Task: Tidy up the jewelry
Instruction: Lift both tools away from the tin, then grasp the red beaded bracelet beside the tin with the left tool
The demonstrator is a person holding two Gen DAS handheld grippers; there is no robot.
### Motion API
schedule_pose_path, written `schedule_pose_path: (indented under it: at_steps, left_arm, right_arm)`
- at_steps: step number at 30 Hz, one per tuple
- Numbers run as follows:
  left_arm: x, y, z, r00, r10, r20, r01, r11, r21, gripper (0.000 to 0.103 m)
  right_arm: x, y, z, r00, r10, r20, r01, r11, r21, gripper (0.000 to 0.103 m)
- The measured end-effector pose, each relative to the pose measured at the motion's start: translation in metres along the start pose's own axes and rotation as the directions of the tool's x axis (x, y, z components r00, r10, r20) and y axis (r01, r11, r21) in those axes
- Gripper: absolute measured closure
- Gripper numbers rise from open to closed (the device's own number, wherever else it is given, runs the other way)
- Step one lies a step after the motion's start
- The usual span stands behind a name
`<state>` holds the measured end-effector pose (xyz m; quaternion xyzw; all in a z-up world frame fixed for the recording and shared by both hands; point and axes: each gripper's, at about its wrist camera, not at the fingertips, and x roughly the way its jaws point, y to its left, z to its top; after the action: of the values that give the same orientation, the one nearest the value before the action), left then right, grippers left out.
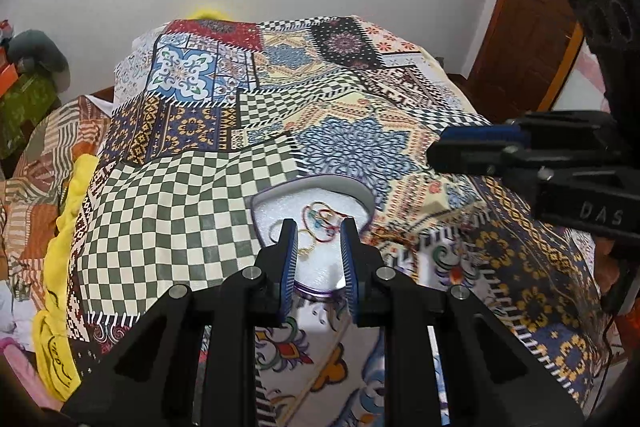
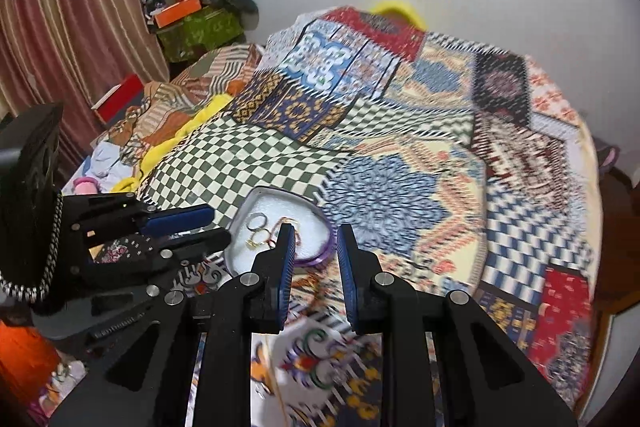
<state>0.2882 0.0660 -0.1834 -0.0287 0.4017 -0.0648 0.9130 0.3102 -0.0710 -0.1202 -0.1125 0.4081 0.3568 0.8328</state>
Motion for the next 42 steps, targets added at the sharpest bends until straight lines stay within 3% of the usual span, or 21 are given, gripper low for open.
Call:
schedule_pose_path:
  at_steps: [4,10,14,23,30,37,42]
  left_arm:
    - [-0.006,-0.013,-0.005,1.0,-0.016,-0.002,0.016,1.0,0.023,0.083]
    - [-0.002,-0.03,-0.016,0.998,-0.045,-0.035,0.046,0.998,0.041,0.083]
    - [0.005,-0.04,-0.026,0.997,-0.038,-0.067,0.042,0.998,0.055,0.083]
    - [0.022,-0.049,-0.04,0.992,-0.049,-0.12,0.057,0.996,0.07,0.083]
    - [0.032,-0.051,-0.035,0.989,-0.082,-0.126,0.091,0.994,0.067,0.082]
    - [0.044,-0.048,-0.031,0.974,-0.167,-0.15,0.174,0.984,0.033,0.082]
    - [0.048,-0.041,-0.031,0.965,-0.212,-0.152,0.212,0.977,-0.013,0.082]
  right_arm:
    - [-0.017,-0.004,-0.011,0.999,-0.041,0.029,0.042,0.999,-0.021,0.083]
    - [-0.026,-0.014,-0.032,0.995,-0.094,0.035,0.095,0.995,-0.015,0.071]
    - [-0.025,-0.021,-0.049,0.996,-0.086,0.01,0.085,0.996,0.023,0.067]
    - [0.002,-0.012,-0.084,0.994,-0.049,-0.102,0.048,0.999,-0.01,0.067]
    - [0.013,-0.007,-0.081,0.994,-0.026,-0.11,0.02,0.998,-0.053,0.067]
    - [0.017,-0.008,-0.08,0.995,-0.001,-0.104,-0.006,0.998,-0.069,0.067]
    - [0.019,-0.007,-0.081,0.995,0.008,-0.098,-0.015,0.997,-0.073,0.081]
